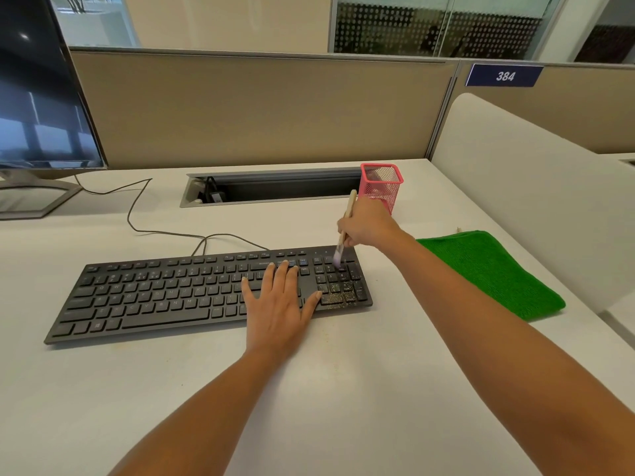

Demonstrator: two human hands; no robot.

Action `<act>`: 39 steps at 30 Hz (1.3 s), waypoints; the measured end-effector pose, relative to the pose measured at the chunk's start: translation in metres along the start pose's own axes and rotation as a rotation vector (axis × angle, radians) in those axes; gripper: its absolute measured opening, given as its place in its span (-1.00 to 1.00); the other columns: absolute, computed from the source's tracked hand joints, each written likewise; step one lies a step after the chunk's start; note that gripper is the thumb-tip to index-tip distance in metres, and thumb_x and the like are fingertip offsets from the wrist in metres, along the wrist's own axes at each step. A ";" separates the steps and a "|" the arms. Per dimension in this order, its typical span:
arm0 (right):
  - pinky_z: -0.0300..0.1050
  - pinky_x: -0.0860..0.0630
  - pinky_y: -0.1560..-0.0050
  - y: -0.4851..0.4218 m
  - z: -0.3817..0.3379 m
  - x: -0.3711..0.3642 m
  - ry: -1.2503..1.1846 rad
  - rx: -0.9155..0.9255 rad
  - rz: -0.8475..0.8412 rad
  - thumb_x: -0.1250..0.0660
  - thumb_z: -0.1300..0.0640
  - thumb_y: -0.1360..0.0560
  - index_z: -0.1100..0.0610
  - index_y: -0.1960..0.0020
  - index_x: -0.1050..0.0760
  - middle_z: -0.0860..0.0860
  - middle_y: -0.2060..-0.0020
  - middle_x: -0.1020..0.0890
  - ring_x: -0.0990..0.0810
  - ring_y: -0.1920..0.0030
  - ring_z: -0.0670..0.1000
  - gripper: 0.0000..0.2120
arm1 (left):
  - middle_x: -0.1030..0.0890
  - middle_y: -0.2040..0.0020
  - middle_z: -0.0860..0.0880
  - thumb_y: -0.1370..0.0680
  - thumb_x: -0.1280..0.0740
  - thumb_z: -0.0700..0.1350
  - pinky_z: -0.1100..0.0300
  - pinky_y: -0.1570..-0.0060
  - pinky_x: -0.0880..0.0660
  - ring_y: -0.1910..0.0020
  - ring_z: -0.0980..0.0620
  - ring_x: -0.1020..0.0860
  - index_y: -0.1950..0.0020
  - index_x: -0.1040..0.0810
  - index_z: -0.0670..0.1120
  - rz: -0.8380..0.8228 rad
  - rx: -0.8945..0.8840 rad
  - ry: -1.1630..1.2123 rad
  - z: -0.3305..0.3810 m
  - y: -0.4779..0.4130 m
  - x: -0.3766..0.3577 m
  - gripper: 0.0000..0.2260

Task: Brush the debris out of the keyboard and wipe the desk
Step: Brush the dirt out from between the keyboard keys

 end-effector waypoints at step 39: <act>-0.10 -0.57 0.09 -0.004 0.028 -0.005 -0.186 -0.017 0.029 -0.23 0.09 -0.57 0.31 -0.05 -0.56 0.16 0.10 -0.60 -0.61 0.19 0.05 -0.72 | -0.23 -0.51 -0.01 -0.39 0.54 0.36 -0.24 -0.41 0.02 -0.51 -0.03 -0.13 -0.49 -0.23 -0.05 -0.002 -0.008 -0.004 -0.001 0.000 0.000 -0.06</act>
Point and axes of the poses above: each hand's wrist, its own y-axis away from the middle knuckle, its own x-axis out of the back of the hand, z = x × y, the point moved 4 cm from there along -y, towards the middle knuckle
